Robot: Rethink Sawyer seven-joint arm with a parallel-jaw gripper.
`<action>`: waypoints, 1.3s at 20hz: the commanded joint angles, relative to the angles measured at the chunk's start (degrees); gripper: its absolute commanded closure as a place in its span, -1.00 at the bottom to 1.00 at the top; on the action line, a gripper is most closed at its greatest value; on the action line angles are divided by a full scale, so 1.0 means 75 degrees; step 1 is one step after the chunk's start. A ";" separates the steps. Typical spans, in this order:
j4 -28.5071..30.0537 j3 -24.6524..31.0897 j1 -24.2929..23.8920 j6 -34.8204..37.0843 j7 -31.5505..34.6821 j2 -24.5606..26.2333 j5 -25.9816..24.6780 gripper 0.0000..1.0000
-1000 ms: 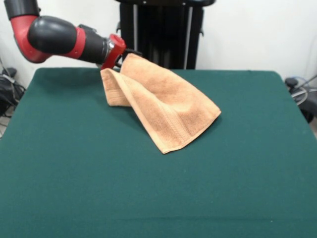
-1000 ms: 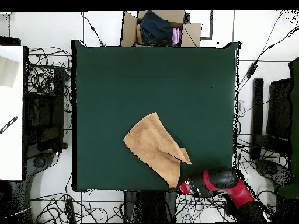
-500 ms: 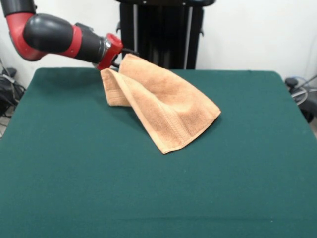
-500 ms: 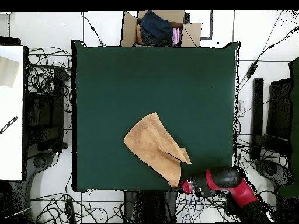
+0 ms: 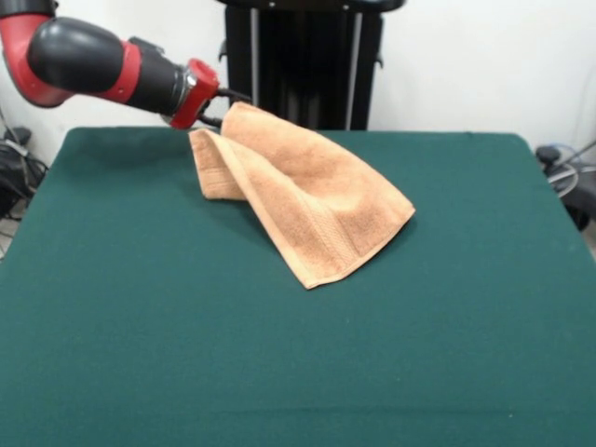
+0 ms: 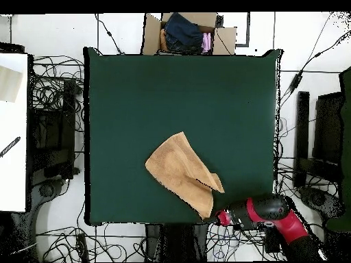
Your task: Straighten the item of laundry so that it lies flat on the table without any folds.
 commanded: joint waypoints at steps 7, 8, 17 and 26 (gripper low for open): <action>-0.0828 0.0442 0.0519 0.0619 -0.1361 -0.0001 0.0398 -1.00; -0.0833 0.0436 0.0524 0.0627 -0.1360 -0.0006 0.0403 -1.00; -0.0540 0.0530 0.0584 0.0734 -0.1046 -0.0357 0.0651 -1.00; -0.0435 0.0534 0.0700 0.0923 -0.0910 -0.0622 0.0940 -1.00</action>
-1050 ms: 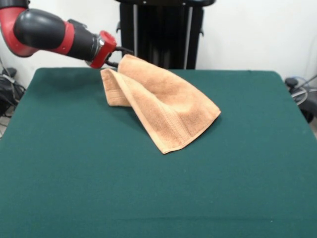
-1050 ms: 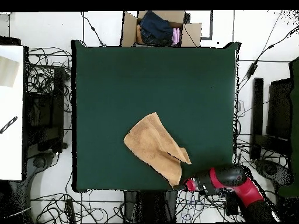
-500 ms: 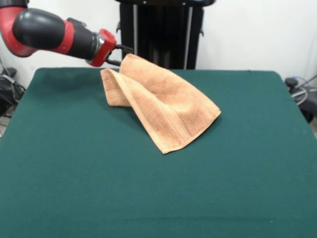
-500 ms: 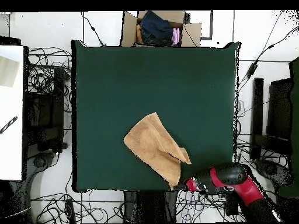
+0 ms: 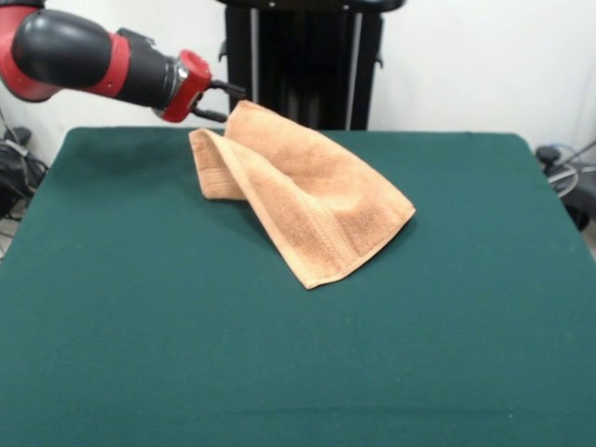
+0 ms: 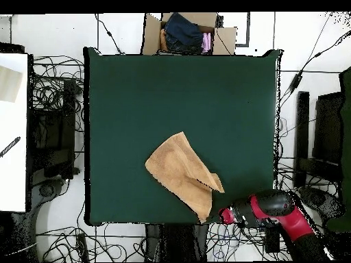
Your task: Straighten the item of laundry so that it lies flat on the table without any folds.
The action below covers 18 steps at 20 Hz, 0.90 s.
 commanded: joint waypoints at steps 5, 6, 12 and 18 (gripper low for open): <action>-0.0373 0.0545 0.0429 0.0582 -0.0882 -0.0303 0.0504 -1.00; -0.0378 0.0538 0.0440 0.0587 -0.0875 -0.0314 0.0519 -1.00; -0.0321 0.0540 0.0501 0.0650 -0.0811 -0.0434 0.0642 -1.00; -0.0265 0.0581 0.0625 0.0774 -0.0699 -0.0635 0.0837 -1.00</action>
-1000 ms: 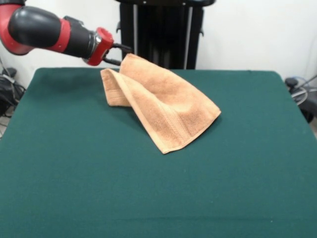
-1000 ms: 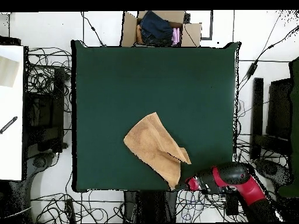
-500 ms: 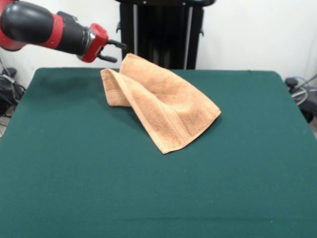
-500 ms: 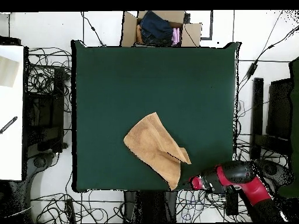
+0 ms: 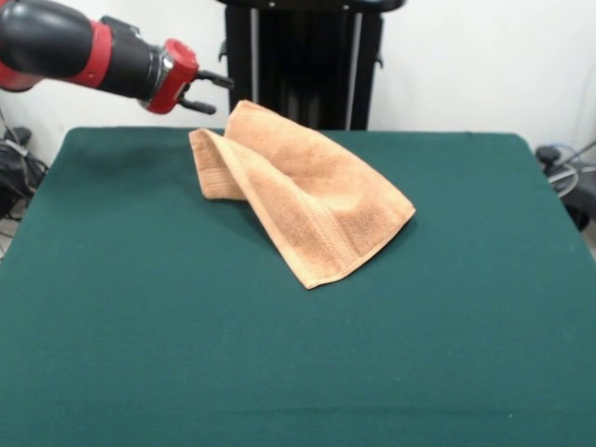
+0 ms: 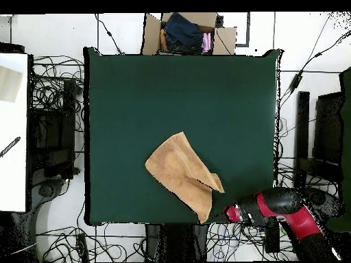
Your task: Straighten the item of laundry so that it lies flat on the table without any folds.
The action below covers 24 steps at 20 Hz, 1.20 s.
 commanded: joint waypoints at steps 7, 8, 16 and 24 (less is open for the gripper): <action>-0.0120 0.0606 0.0556 0.0570 -0.0536 -0.0429 0.0665 -1.00; -0.0092 0.0610 0.0571 0.0591 -0.0508 -0.0474 0.0707 -1.00; 0.0402 0.0653 0.0435 0.0697 -0.0314 -0.1036 0.0972 -1.00; 0.0808 0.0661 0.0281 0.0617 -0.0303 -0.1485 0.1184 -1.00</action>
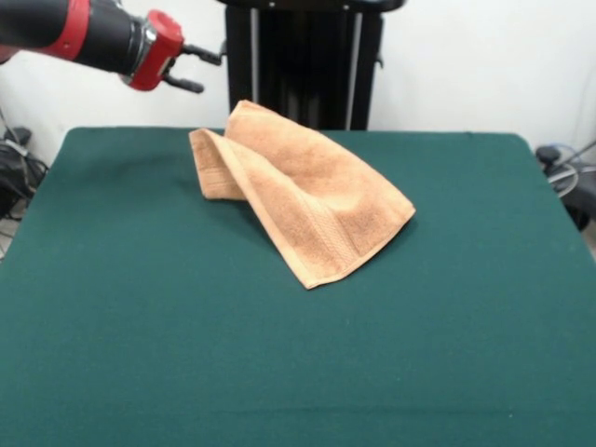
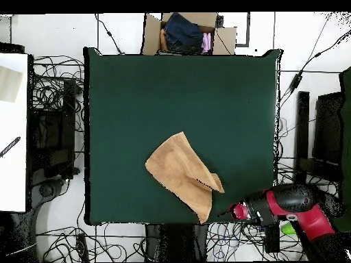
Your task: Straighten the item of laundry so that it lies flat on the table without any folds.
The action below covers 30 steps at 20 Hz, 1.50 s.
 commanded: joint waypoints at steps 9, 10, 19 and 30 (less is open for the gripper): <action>-0.0604 0.0323 0.0709 0.0554 -0.0441 0.0234 0.0491 -1.00; -0.0721 0.0316 0.0760 0.0609 -0.0472 0.0318 0.0506 -1.00; -0.1279 0.0239 0.1086 0.0646 -0.0514 0.0755 0.0583 -1.00; -0.1938 0.0160 0.1303 0.0809 -0.0687 0.1218 0.0502 -1.00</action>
